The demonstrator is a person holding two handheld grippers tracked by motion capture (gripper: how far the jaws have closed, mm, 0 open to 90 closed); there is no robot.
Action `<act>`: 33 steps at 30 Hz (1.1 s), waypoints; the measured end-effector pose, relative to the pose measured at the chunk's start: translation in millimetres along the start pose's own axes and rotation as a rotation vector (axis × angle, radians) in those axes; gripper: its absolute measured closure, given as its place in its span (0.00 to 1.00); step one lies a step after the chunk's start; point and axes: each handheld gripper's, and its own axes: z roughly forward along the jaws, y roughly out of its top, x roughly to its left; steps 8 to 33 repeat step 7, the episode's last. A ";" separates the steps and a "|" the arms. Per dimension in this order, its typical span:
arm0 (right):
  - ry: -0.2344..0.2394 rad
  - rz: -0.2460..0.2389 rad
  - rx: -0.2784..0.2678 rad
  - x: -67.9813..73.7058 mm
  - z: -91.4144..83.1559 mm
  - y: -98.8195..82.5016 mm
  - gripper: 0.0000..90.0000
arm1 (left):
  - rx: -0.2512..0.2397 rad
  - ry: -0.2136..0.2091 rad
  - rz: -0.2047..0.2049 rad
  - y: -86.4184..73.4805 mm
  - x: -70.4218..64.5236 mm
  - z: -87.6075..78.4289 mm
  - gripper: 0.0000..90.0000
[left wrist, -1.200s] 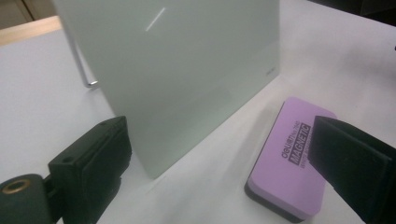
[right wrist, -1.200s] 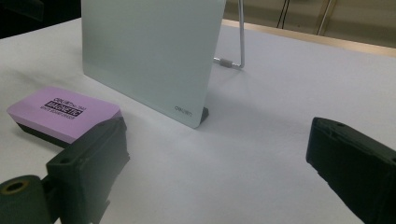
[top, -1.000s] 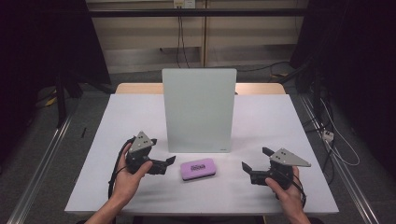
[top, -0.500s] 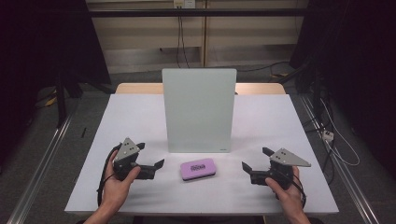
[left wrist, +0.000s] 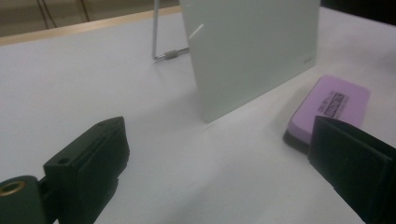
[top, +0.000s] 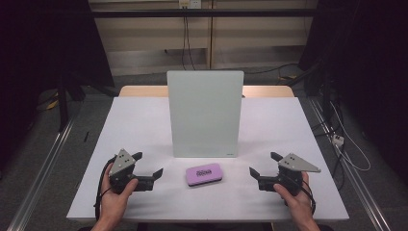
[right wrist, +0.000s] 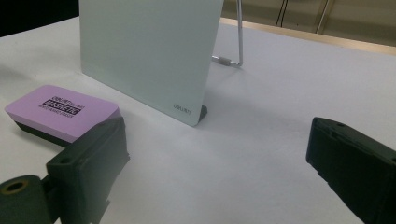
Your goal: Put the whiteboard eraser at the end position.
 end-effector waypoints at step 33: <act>0.002 0.006 0.002 -1.0 1.1 0.0 0.06 | -0.018 0.009 -0.020 0.9 2.1 -0.1 0.06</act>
